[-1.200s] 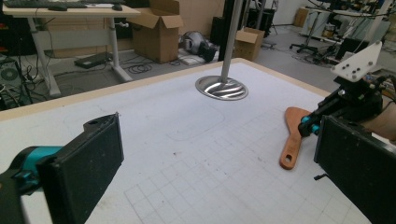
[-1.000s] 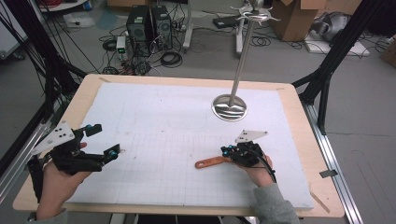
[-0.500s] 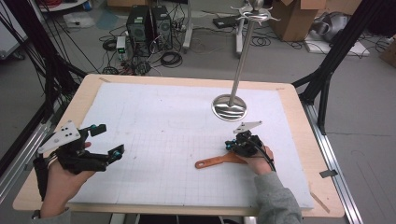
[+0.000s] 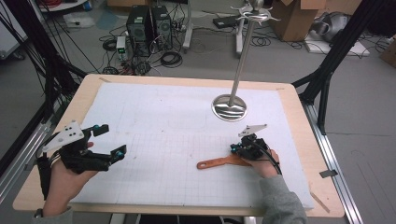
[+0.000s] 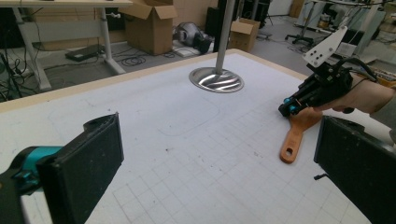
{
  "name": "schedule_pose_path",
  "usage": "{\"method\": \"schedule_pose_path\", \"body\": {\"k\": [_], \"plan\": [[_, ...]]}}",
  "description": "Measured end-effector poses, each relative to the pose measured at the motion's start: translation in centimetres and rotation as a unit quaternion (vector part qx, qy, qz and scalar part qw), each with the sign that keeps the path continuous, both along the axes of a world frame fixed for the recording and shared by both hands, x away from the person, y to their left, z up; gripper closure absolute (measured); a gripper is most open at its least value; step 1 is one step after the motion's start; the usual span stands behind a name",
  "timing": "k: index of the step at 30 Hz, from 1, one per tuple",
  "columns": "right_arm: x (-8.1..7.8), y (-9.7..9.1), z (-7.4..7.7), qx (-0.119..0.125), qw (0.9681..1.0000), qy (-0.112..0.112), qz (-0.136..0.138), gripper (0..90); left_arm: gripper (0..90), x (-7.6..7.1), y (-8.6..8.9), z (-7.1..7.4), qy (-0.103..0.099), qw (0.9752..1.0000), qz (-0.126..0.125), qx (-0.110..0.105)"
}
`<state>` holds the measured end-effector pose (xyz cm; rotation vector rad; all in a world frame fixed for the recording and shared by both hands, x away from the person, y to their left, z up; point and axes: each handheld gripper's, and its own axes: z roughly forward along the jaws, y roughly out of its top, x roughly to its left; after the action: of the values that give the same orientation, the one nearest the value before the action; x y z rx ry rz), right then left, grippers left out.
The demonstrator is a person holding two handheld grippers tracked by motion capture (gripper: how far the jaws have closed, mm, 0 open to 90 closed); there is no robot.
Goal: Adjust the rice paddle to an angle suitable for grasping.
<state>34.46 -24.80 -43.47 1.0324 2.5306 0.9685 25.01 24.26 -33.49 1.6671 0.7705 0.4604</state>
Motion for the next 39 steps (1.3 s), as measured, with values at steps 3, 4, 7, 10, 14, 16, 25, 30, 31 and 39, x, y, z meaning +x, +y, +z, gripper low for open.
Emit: {"method": "schedule_pose_path", "body": {"k": [3, 4, 7, 10, 14, 16, 25, 30, 31, 39], "plan": [[-0.4, -0.5, 0.0, 0.0, 1.0, 0.002, -0.004, 89.4, 1.8, 0.1, -0.2, 0.0, 0.001, 1.0, -0.003, 0.001], [-0.5, -0.7, 0.0, 0.001, 1.0, 0.001, -0.005, 89.4, 1.8, 0.2, -0.3, 0.0, 0.0, 1.0, -0.004, 0.002], [-1.0, -1.3, 0.0, 0.001, 0.9999, 0.003, -0.01, 89.4, 1.9, 0.3, -0.5, -0.1, 0.001, 1.0, -0.006, 0.002], [-1.5, -1.9, 0.0, 0.004, 0.9999, 0.004, -0.014, 89.4, 1.9, 0.5, -0.7, -0.1, 0.002, 1.0, -0.009, 0.004], [-2.2, -3.0, -0.1, 0.009, 0.9997, 0.003, -0.024, 89.4, 1.9, 0.7, -1.0, -0.1, 0.002, 0.9999, -0.013, 0.005], [-2.6, -3.6, -0.2, 0.014, 0.9994, 0.002, -0.03, 89.4, 1.9, 0.8, -1.1, -0.1, 0.002, 0.9999, -0.015, 0.006], [-4.2, -5.5, -0.5, 0.03, 0.9984, -0.005, -0.047, 89.4, 1.8, 1.1, -1.9, -0.3, 0.006, 0.9997, -0.022, 0.007], [-5.3, -4.5, 0.4, 0.055, 0.9976, -0.032, -0.026, 89.5, 1.9, 1.3, -2.2, -0.4, 0.008, 0.9996, -0.025, 0.01], [-5.7, -4.1, 0.6, 0.062, 0.9973, -0.036, -0.017, 89.5, 1.8, 1.3, -2.2, -0.5, 0.009, 0.9996, -0.025, 0.01], [-8.1, -1.0, 0.3, 0.065, 0.9967, -0.031, 0.039, 89.5, 1.9, 1.2, -2.0, -0.3, 0.006, 0.9996, -0.025, 0.007]]}}
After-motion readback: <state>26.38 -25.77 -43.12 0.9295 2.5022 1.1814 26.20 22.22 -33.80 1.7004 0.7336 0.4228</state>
